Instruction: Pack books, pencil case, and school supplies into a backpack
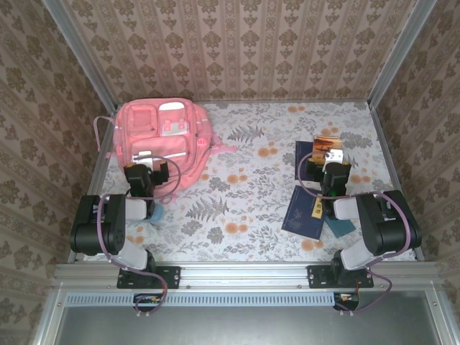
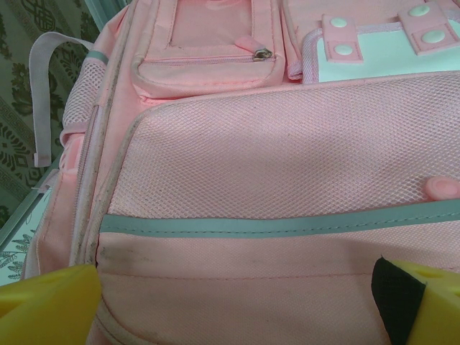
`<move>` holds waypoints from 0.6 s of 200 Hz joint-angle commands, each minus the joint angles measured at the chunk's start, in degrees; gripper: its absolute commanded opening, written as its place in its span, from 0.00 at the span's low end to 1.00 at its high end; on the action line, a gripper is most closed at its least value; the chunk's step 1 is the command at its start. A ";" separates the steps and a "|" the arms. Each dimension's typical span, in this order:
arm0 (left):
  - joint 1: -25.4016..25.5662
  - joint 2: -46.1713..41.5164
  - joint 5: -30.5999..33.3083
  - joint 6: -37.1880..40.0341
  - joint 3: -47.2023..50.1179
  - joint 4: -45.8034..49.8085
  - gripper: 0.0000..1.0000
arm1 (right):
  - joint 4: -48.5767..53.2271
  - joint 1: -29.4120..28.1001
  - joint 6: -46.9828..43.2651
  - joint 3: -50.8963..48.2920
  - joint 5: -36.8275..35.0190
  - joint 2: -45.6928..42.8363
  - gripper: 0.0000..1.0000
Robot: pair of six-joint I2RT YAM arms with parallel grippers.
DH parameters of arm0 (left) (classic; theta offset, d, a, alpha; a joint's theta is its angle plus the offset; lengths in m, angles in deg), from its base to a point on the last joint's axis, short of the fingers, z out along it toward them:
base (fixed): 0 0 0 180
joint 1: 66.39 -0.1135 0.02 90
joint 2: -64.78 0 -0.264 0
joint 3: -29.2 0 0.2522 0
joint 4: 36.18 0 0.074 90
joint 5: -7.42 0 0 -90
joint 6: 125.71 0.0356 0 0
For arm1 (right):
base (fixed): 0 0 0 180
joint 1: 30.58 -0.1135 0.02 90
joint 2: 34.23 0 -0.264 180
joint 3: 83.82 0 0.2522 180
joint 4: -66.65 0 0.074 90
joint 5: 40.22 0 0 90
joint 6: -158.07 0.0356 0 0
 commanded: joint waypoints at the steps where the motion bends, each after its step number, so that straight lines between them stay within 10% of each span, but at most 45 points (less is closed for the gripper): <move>1: -0.13 0.34 -0.60 0.72 -1.20 -0.08 1.00 | -1.27 0.28 1.17 0.81 0.52 -0.16 1.00; 40: -0.03 -5.65 1.52 0.21 -1.46 5.22 1.00 | 0.47 -0.14 -0.34 0.07 1.89 -4.58 1.00; 120: 0.97 -24.35 1.44 -13.39 -18.60 50.83 1.00 | 55.52 -1.48 21.99 20.15 -2.24 -25.16 1.00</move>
